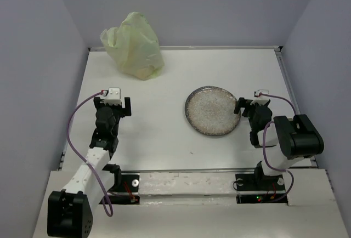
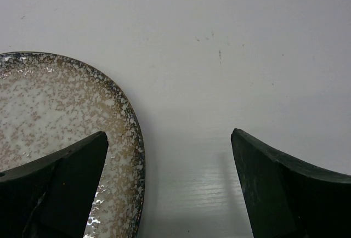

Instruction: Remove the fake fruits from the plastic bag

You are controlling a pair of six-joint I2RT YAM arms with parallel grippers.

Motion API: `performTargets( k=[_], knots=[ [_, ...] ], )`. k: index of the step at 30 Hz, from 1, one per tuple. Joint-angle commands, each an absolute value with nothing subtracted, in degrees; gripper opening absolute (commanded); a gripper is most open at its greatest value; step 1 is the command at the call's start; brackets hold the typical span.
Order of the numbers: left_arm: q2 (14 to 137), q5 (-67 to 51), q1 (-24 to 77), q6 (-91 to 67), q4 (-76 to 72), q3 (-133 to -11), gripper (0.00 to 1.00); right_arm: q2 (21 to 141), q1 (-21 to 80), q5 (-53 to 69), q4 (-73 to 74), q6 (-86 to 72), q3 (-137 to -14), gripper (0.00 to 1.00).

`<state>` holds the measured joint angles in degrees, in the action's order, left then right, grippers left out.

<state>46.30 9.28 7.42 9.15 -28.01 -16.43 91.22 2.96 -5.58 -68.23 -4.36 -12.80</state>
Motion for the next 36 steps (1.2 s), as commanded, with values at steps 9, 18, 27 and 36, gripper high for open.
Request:
performTargets(
  k=[9,18,27,36],
  knots=[
    [41.30,-2.73,7.56,37.71,-18.73,-29.86,0.99,91.14,2.55,-6.86,-72.77,-4.57,-13.89,1.00],
    [77.06,-17.91,-8.61,27.41,6.91,-75.64,0.99,83.96,2.55,-1.96,-51.21,-2.46,-21.83,1.00],
    [96.92,-17.23,-8.70,25.86,6.06,-96.74,0.99,75.85,2.55,13.53,-20.14,-7.11,-45.34,1.00],
    [113.72,-19.60,-9.32,12.31,1.06,-115.56,0.92,76.29,10.35,11.08,-10.99,-8.09,-54.84,1.00]
  ],
)
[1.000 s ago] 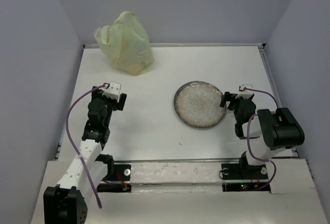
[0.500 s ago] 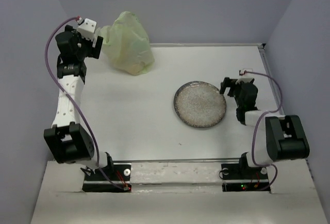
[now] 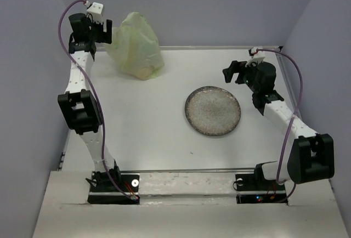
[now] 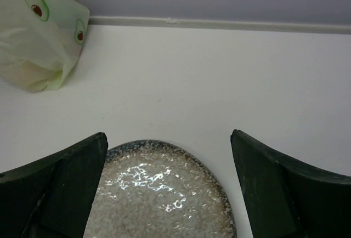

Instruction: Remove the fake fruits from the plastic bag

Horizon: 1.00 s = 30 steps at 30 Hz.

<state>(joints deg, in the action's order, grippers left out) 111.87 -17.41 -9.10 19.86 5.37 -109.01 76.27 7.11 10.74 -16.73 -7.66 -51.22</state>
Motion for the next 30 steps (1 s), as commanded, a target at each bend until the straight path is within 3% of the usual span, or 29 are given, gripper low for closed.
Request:
performTargets(
  k=[1,12,17,20,24,25,27,28,29,30],
  knots=[
    [116.25,-19.86,-9.32,11.70,1.05,-118.10,0.91,76.29,11.15,10.38,-9.77,-7.65,-55.28,1.00],
    [123.48,-26.71,-7.47,8.62,1.50,-119.27,0.88,74.97,15.38,2.29,-2.73,-4.04,-58.80,1.00],
    [122.52,-32.42,-6.42,4.22,1.06,-117.61,0.82,75.94,17.31,0.79,-0.35,-3.52,-60.56,1.00],
    [120.94,-34.44,-5.28,3.61,0.70,-115.50,0.83,76.55,18.45,0.26,-0.18,-3.43,-60.91,1.00],
    [120.41,-30.77,-4.04,3.96,0.70,-113.12,0.80,76.90,19.07,-1.58,-0.18,-2.90,-61.35,0.99],
    [121.02,-29.37,-4.04,3.87,0.96,-112.85,0.75,76.82,19.68,-1.67,1.48,-2.73,-61.35,0.99],
    [122.07,-25.15,-3.96,4.48,2.89,-113.46,0.48,76.38,19.69,-1.93,1.58,-2.55,-61.52,0.99],
    [122.52,-24.18,-4.04,4.74,3.68,-113.81,0.31,76.20,19.69,-2.02,1.58,-2.37,-61.52,0.99],
    [122.69,-22.95,-3.96,4.83,4.47,-114.08,0.00,75.94,19.69,-2.11,1.50,-2.03,-61.44,0.99],
    [122.35,-22.85,-3.96,4.75,4.66,-113.91,0.00,75.42,19.69,-2.20,1.58,-1.93,-61.44,0.99]
  ],
)
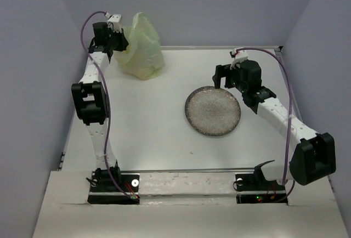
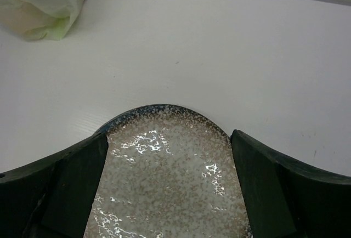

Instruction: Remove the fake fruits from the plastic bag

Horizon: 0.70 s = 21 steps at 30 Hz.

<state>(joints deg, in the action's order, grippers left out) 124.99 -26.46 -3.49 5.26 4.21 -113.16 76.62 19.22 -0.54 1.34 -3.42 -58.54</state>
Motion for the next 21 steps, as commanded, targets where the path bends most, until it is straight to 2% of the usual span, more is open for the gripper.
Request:
performTargets(
  k=[1,3,8,13,17,21],
  knots=[
    [121.65,-23.29,-3.87,4.75,4.57,-113.47,0.00,75.15,19.69,-2.37,1.58,-1.85,-61.26,0.98],
    [118.14,-25.48,-3.34,5.44,3.96,-110.84,0.00,74.62,20.21,-2.46,1.76,-1.93,-61.17,0.97],
    [101.65,-30.14,-1.76,10.19,2.46,-95.68,0.00,73.65,23.28,-3.42,3.25,-2.28,-62.05,0.88],
    [89.76,-31.64,-0.35,16.34,11.15,-83.17,0.00,76.11,30.39,-7.20,4.48,-4.65,-65.73,0.84],
    [78.52,-29.53,3.33,22.23,14.66,-69.56,0.00,82.15,39.09,-5.90,4.22,-6.24,-73.88,0.86],
    [73.22,-28.05,4.57,24.51,18.89,-64.26,0.00,88.13,41.75,-0.97,3.78,-8.25,-80.93,0.93]
  ],
)
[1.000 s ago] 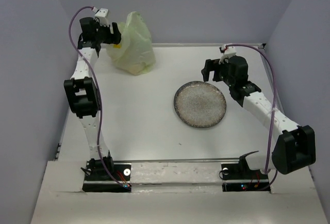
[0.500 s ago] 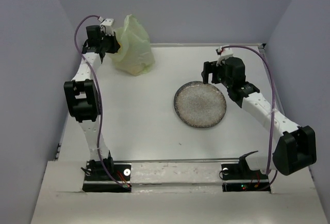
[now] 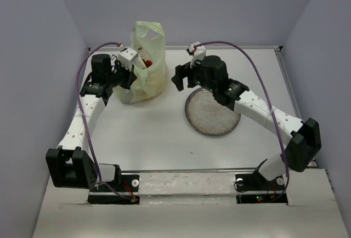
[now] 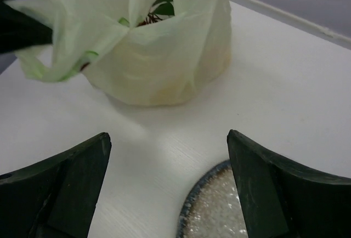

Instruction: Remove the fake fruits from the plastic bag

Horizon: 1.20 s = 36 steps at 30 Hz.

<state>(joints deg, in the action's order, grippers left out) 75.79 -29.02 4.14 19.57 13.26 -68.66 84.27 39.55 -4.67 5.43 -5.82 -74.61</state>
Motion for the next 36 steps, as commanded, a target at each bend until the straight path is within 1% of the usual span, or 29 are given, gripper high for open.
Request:
performTargets(
  k=[1,2,4,7,10,15,16,17,18,21,22,23,24,28,30,31,33,36],
  knots=[
    [71.73,-27.78,4.74,25.13,19.24,-63.12,0.00,89.29,41.75,-0.44,3.52,-9.31,-83.91,0.94],
    [69.02,-27.51,4.92,25.75,20.03,-61.28,0.00,90.43,41.75,-0.53,3.52,-11.32,-85.50,0.97],
    [66.81,-27.33,4.92,26.98,21.61,-60.12,0.00,93.67,41.75,-0.44,3.87,-11.25,-88.67,1.00],
    [62.85,-27.42,5.01,28.82,25.39,-58.80,0.00,97.28,41.75,-0.44,4.83,-8.71,-94.99,1.00],
    [57.68,-27.33,5.01,29.71,25.23,-55.65,0.00,106.13,41.75,5.86,7.11,-4.59,-107.26,1.00],
    [56.34,-26.20,5.01,26.03,23.65,-55.11,0.00,117.30,41.75,9.13,11.50,1.92,-119.85,1.00],
    [56.25,-25.84,4.92,25.49,23.38,-55.11,0.00,118.55,41.75,10.27,11.43,2.46,-120.84,1.00],
    [56.25,-25.49,4.92,25.05,23.03,-55.02,0.00,119.87,41.75,9.59,11.16,3.24,-121.98,1.00],
    [56.08,-25.58,4.92,24.53,22.85,-54.93,0.00,123.54,41.75,8.45,10.99,2.90,-125.73,1.00],
    [55.90,-25.58,4.92,24.17,22.59,-54.67,0.00,130.14,41.75,-1.73,10.90,1.67,-133.74,1.00],
    [55.90,-25.49,4.92,24.17,22.67,-54.67,0.00,133.91,41.75,-2.89,10.55,1.67,-136.38,1.00],
    [55.72,-25.23,4.92,24.26,22.76,-54.58,0.00,135.60,41.75,-3.60,10.20,1.67,-140.93,1.00],
    [55.55,-24.79,4.92,24.43,22.59,-54.41,0.00,136.75,41.75,-4.21,9.59,1.15,-142.28,1.00],
    [55.11,-24.00,4.83,24.52,22.24,-54.32,0.00,137.11,41.22,-7.37,3.78,-2.55,-140.46,1.00],
    [54.93,-23.73,4.92,23.65,21.71,-54.23,0.00,133.70,41.22,-5.90,3.96,-1.59,-136.16,1.00],
    [54.93,-23.82,4.92,23.38,21.45,-54.23,0.00,131.85,41.22,-4.15,3.17,-1.23,-133.62,1.00],
    [55.19,-24.08,4.75,22.85,20.48,-53.88,0.00,126.42,41.22,3.57,2.20,-0.70,-126.78,1.00],
    [56.51,-24.26,4.22,22.24,19.43,-53.96,0.00,120.09,41.22,11.24,2.11,-1.23,-121.75,0.99]
  ],
)
